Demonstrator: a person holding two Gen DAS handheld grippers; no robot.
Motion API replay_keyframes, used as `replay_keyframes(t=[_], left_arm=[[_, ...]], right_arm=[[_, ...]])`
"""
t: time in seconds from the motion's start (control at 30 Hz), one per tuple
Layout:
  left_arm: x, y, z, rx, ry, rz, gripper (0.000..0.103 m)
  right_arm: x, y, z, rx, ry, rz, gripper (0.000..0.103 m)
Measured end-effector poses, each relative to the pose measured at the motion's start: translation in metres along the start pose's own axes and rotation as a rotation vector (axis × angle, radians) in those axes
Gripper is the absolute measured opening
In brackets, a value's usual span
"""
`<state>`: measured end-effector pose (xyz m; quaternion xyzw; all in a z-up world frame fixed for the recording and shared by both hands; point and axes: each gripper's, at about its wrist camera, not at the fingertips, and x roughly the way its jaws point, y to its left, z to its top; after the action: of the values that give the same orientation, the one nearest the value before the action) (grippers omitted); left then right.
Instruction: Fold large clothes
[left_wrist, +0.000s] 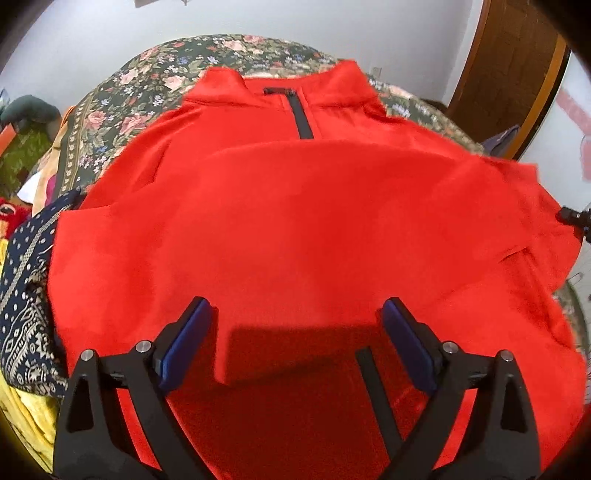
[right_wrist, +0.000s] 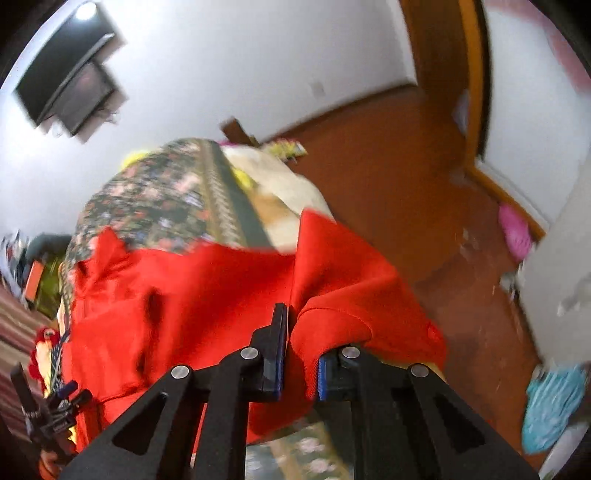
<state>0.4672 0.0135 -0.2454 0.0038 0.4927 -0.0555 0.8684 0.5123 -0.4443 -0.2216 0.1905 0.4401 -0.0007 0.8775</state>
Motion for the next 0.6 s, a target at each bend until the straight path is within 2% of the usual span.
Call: replay_keyframes(t=[0.17,0.27,0.4,0.5,0.6], left_arm=[[-0.043,0.012,-0.002,-0.009,-0.078,-0.012,0.095],[-0.073,0.025,-0.004,-0.023,-0.127,-0.025,0.095],[-0.112,0.044,-0.011,-0.049,-0.199,-0.065,0.095],[-0.136,0.057,-0.018,-0.061,-0.241,-0.072,0.095],[-0.149,0.068,-0.028,-0.065,-0.255,-0.073,0.095]], right_arm=[[-0.054,0.068,0.018,-0.15,-0.111,0.046,0.01],[-0.082,0.12,0.021,-0.225,-0.152,0.117,0.01],[-0.102,0.183,0.009,-0.291,-0.161,0.23,0.01],[-0.1,0.235,-0.011,-0.351,-0.131,0.299,0.01],[-0.085,0.274,-0.034,-0.408,-0.098,0.309,0.01]])
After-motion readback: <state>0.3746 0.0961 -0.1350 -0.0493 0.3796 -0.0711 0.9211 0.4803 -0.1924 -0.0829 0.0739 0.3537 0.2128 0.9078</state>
